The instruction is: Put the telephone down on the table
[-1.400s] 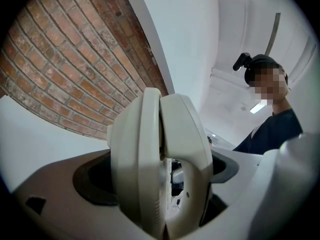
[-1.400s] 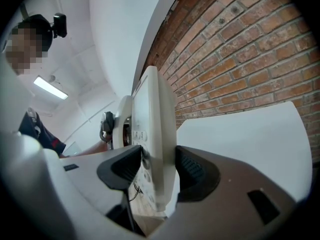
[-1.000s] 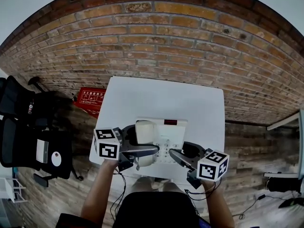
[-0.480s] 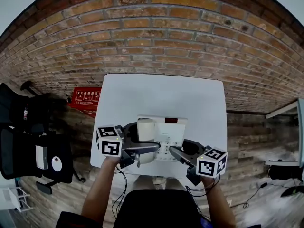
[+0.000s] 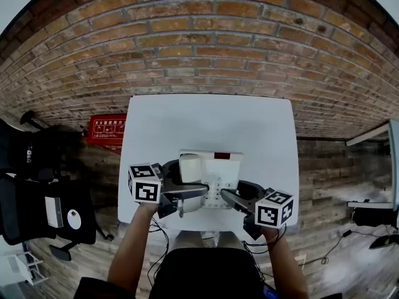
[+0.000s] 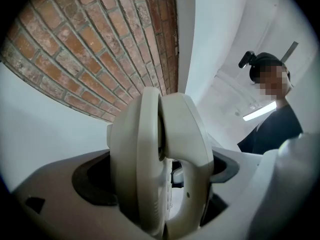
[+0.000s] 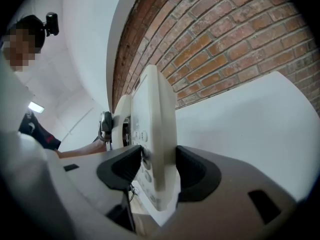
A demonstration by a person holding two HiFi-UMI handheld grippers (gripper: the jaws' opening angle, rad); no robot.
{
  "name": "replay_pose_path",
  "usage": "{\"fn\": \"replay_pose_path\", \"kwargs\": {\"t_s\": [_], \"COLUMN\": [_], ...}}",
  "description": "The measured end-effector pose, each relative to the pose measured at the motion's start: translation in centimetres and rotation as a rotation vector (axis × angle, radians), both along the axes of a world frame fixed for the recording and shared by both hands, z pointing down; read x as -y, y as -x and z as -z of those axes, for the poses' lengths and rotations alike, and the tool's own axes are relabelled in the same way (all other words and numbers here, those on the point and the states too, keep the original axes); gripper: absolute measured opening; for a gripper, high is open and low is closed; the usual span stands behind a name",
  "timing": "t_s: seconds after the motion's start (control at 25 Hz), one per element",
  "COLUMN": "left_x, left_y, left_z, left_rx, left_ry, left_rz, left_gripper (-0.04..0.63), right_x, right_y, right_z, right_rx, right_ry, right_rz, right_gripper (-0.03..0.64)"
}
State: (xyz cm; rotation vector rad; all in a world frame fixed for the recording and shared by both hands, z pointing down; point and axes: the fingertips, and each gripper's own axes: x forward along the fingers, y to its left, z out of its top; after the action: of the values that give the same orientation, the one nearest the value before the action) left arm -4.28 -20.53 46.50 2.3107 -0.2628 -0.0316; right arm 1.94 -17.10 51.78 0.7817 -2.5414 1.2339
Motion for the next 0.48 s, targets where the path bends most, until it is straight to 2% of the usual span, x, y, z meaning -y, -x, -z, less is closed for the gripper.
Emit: {"fn": "replay_pose_path", "kwargs": {"t_s": [0.48], "left_x": [1.8], "left_y": [0.6], "left_z": [-3.5], "left_rx": [-0.005], "left_ry": [0.019], "left_rz": [-0.014], "left_gripper": [0.508], "right_x": [1.6], "right_y": [0.7], "right_z": [-3.2], "right_rx": [-0.025], "right_ry": [0.026], "right_rz": [-0.021], "right_gripper": [0.221]}}
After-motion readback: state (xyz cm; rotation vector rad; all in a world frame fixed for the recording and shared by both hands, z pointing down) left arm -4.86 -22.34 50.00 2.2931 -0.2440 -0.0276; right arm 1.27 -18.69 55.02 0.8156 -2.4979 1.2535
